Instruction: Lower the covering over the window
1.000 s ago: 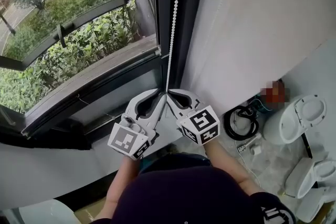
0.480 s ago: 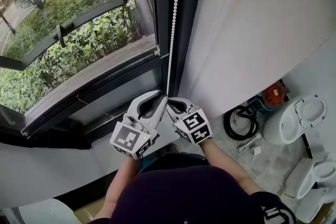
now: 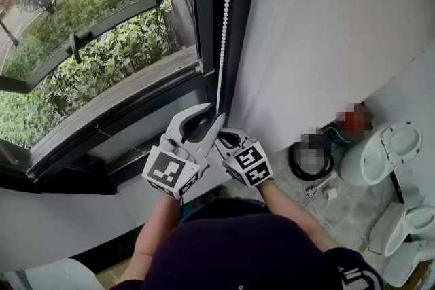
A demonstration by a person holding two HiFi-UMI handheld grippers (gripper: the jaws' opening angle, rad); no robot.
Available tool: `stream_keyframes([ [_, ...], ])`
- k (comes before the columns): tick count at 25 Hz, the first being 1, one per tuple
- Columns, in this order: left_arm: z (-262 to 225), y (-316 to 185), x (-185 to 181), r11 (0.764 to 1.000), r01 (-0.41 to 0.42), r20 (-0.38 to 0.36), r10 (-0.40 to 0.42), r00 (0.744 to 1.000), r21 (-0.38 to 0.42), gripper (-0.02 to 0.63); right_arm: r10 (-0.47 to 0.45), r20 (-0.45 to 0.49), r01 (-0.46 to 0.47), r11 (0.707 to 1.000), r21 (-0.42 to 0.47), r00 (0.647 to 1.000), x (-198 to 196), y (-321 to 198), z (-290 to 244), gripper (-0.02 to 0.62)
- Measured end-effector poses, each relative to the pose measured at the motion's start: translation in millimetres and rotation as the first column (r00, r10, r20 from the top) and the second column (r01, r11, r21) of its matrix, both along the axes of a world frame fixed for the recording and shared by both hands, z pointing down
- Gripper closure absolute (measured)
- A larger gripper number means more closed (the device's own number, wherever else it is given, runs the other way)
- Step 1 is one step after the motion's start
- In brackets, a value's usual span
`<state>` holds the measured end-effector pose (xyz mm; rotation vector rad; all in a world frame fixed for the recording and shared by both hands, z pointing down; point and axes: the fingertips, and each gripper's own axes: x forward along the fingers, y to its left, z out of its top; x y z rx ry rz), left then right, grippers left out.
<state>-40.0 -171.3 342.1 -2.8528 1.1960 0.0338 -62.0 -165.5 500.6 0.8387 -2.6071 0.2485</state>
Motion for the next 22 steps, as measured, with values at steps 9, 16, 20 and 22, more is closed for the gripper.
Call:
stream_keyframes([
  [9,-3,-8,7,1.0,0.007,0.046,-0.006,0.999,-0.015,0.594,-0.001,0.007,0.001,1.0,-0.001,1.0,1,2,1,0.575],
  [16,32,-6,9,0.991,-0.003,0.066,0.012,0.998,-0.133,0.594,-0.01,-0.045,0.007,0.998,-0.065,0.999,5,12,32,0.575],
  [20,50,-5,10,0.985,-0.004,0.063,0.015,0.998,-0.17,0.594,-0.015,-0.074,0.008,0.995,-0.102,0.997,8,14,49,0.575],
  [22,57,-5,10,0.984,-0.004,0.065,0.016,0.998,-0.178,0.594,-0.022,-0.092,0.012,0.994,-0.113,0.996,9,16,55,0.575],
])
